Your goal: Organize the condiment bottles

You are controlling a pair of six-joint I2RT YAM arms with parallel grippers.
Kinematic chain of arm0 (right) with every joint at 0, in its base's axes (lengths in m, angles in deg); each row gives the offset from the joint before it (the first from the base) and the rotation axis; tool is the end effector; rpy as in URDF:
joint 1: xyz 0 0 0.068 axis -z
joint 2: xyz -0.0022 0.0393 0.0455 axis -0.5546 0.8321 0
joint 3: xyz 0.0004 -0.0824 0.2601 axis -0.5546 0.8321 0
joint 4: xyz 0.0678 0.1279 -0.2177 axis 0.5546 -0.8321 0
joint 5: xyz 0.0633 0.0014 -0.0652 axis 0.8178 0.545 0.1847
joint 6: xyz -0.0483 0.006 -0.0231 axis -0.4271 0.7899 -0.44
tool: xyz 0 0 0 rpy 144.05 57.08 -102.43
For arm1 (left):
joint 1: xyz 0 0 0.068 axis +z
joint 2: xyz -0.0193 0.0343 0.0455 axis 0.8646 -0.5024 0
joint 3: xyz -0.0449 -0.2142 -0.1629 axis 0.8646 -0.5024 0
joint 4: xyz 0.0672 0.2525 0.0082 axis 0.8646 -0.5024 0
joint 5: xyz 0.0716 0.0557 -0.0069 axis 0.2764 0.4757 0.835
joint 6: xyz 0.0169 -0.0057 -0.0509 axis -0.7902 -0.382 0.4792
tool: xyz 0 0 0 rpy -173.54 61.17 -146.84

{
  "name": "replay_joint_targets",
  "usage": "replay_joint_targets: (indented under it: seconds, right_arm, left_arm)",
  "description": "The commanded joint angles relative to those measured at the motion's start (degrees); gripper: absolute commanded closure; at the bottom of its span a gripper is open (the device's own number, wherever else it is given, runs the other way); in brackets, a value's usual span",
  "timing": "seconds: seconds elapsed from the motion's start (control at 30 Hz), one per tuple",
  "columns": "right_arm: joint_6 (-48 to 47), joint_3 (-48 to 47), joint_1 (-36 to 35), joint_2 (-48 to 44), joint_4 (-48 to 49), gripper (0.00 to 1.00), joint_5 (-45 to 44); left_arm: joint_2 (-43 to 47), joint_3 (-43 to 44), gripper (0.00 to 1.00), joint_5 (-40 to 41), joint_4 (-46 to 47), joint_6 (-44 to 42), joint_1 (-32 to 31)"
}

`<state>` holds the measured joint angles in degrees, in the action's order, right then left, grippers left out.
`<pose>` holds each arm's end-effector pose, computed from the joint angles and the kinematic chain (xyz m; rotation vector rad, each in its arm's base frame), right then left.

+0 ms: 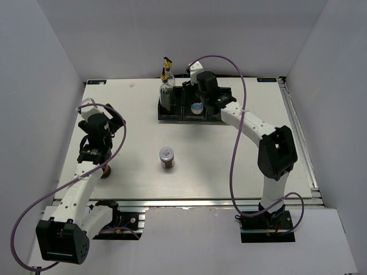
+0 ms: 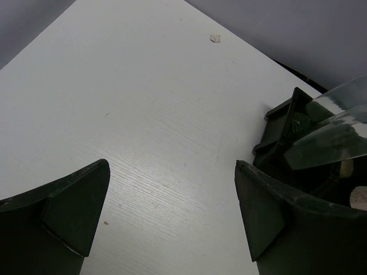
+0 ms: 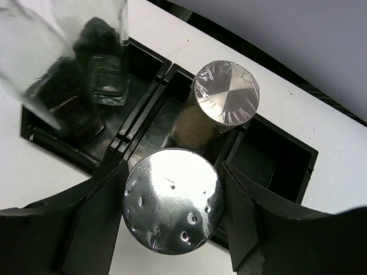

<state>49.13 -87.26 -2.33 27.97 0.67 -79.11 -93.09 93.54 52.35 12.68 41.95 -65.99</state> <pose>0.3746 0.2604 0.3269 -0.5393 1.8185 0.0687 0.2209 -0.0099 0.3029 -0.6090 1.7947 -0.0151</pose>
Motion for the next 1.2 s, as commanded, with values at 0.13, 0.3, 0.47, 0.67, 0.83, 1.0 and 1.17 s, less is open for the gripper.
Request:
replay_joint_targets:
  seconds: [0.13, 0.3, 0.47, 0.67, 0.83, 1.0, 1.17]
  right_arm:
    - [-0.87, -5.82, 2.52, 6.18, 12.11, 1.0, -0.65]
    - [-0.52, -3.63, 3.31, 7.68, 17.56, 1.0, -0.73]
    - [1.68, -1.09, 3.58, 8.21, 19.05, 0.9, -0.82]
    - [4.57, 1.72, 3.67, 7.33, 18.09, 0.47, 0.23]
    - [5.99, 1.91, 3.67, 6.54, 16.6, 0.11, 1.03]
    - [5.81, 2.08, 3.75, 4.7, 15.02, 0.11, 1.64]
    - [5.55, 3.75, 3.67, 0.4, 14.04, 0.11, 2.61]
  left_arm:
    - [-0.3, -0.55, 0.02, -0.77, 0.8, -0.83, 0.18]
    - [-0.74, -1.16, 0.02, -1.29, 1.85, -0.57, 0.18]
    - [-2.41, -0.9, 0.02, -2.96, 2.3, 0.48, 0.09]
    - [-3.38, -0.37, 0.02, -2.7, 0.45, 4.79, 0.09]
    - [-2.77, 2.7, 0.02, -1.48, -6.22, 8.57, 0.18]
    - [-1.71, 9.19, 0.02, 3.0, -22.18, 10.85, 0.09]
    - [1.71, 15.26, 0.02, 7.74, -35.65, 10.86, 0.18]
